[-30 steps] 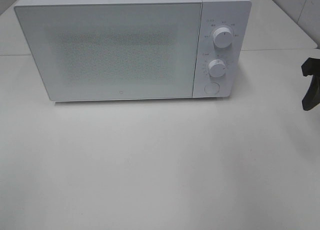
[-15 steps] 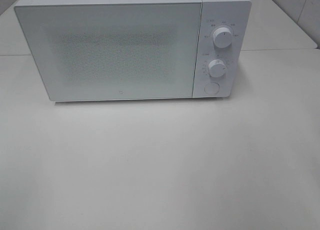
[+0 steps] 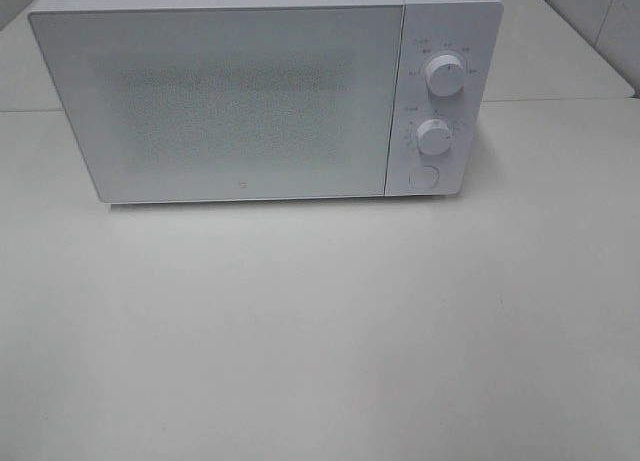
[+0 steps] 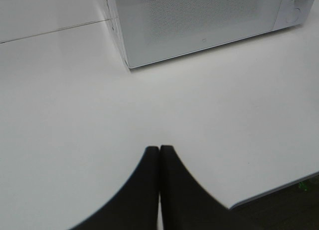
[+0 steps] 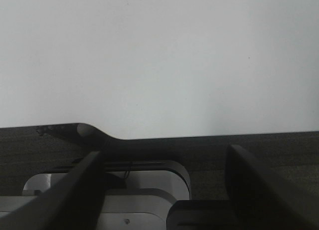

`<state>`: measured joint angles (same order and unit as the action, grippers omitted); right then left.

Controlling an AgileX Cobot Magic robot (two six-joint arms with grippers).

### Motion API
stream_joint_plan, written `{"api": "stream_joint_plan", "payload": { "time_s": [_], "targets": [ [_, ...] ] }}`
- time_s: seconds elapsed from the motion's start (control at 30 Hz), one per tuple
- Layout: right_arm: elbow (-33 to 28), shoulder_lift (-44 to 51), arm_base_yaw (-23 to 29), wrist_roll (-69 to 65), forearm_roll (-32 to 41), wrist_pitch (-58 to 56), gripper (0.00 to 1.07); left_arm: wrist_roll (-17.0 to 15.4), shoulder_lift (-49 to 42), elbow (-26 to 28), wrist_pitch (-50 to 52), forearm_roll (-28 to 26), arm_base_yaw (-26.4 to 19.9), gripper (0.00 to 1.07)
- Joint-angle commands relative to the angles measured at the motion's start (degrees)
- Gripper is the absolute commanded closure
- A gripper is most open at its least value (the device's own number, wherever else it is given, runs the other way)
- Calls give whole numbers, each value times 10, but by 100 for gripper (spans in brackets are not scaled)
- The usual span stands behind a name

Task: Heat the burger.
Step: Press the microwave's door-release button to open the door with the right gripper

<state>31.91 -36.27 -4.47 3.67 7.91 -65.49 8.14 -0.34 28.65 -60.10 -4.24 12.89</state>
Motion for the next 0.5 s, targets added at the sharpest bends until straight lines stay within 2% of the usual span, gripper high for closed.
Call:
{"api": "stream_joint_plan", "payload": {
  "time_s": [0.03,0.23,0.37,0.5],
  "targets": [
    [-7,66,-2,6,3,-10,43,-1,-11,-2,9,-6,-2,106],
    [-9,180,-2,33,8,11,43,-1,-11,-2,9,-6,-2,106],
    [-9,205,-2,34,8,12,43,-1,-11,-2,9,-6,-2,106],
    [-13,239,28,34,7,29,43,-1,-11,-2,9,-6,-2,106]
  ]
}}
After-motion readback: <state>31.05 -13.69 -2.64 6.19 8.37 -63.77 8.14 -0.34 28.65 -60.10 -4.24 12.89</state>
